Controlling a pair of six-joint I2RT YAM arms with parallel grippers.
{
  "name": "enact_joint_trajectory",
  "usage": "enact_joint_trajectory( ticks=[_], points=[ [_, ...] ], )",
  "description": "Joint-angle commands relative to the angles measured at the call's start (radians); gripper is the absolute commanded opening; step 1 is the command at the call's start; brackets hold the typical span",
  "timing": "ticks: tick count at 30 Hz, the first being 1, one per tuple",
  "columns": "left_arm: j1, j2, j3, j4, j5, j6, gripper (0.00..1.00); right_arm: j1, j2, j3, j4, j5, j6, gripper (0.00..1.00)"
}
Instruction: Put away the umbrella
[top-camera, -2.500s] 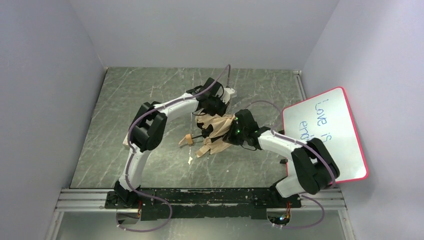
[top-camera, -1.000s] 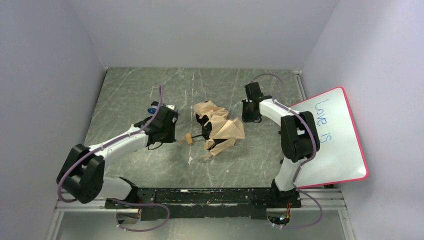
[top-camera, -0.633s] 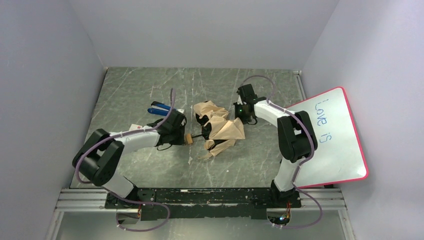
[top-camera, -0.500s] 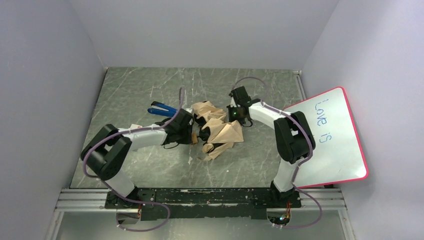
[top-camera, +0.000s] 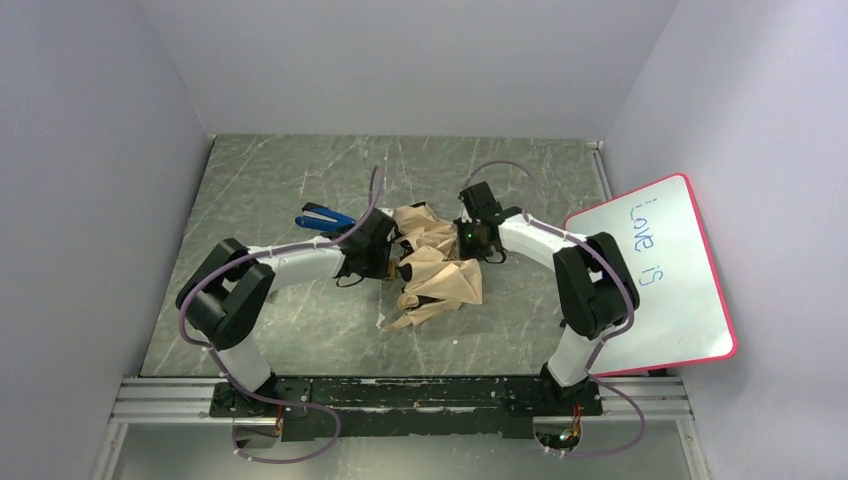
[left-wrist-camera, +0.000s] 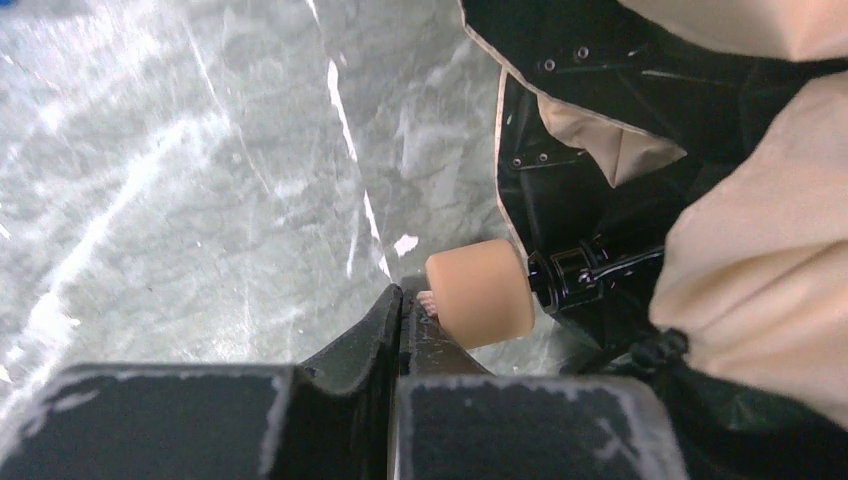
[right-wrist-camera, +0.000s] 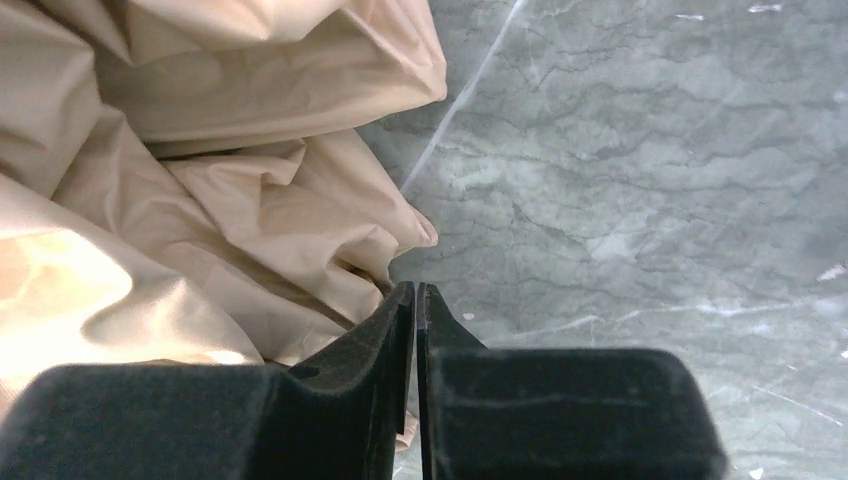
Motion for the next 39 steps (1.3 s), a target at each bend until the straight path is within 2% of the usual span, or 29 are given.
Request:
enact_joint_trajectory(
  ticks=[1, 6, 9, 12, 15, 21, 23, 27, 31, 39],
  points=[
    [-0.003, 0.025, 0.112, 0.065, 0.083, 0.073, 0.05, 0.017, -0.061, 0.002, 0.058, -0.042, 0.05, 0.12],
    [0.025, -0.012, 0.171, -0.025, 0.026, 0.129, 0.05, -0.012, -0.124, 0.038, -0.005, 0.118, 0.043, 0.16],
    [0.058, -0.114, 0.119, -0.061, 0.007, 0.151, 0.22, -0.04, -0.201, 0.029, -0.061, 0.247, 0.038, 0.21],
    [0.07, -0.26, 0.04, -0.095, 0.007, 0.179, 0.4, -0.062, -0.281, 0.002, -0.097, 0.302, 0.029, 0.25],
    [0.07, -0.381, -0.049, -0.107, 0.089, 0.195, 0.5, -0.065, -0.349, -0.039, -0.103, 0.285, 0.037, 0.28],
    [0.04, -0.523, -0.202, -0.063, 0.355, 0.183, 0.6, -0.065, -0.437, -0.103, -0.098, 0.173, 0.057, 0.36],
    [0.036, -0.521, -0.241, -0.027, 0.444, 0.158, 0.62, -0.065, -0.465, -0.118, -0.097, 0.137, 0.063, 0.41],
    [0.01, -0.506, -0.328, 0.057, 0.493, 0.1, 0.66, -0.065, -0.513, -0.143, -0.1, 0.1, 0.064, 0.43],
    [-0.047, -0.487, -0.367, 0.118, 0.444, 0.103, 0.67, -0.065, -0.541, -0.167, -0.107, 0.088, 0.057, 0.43],
    [-0.107, -0.348, -0.314, 0.167, 0.323, 0.146, 0.67, -0.065, -0.565, -0.186, -0.112, 0.052, 0.045, 0.44]
  ],
)
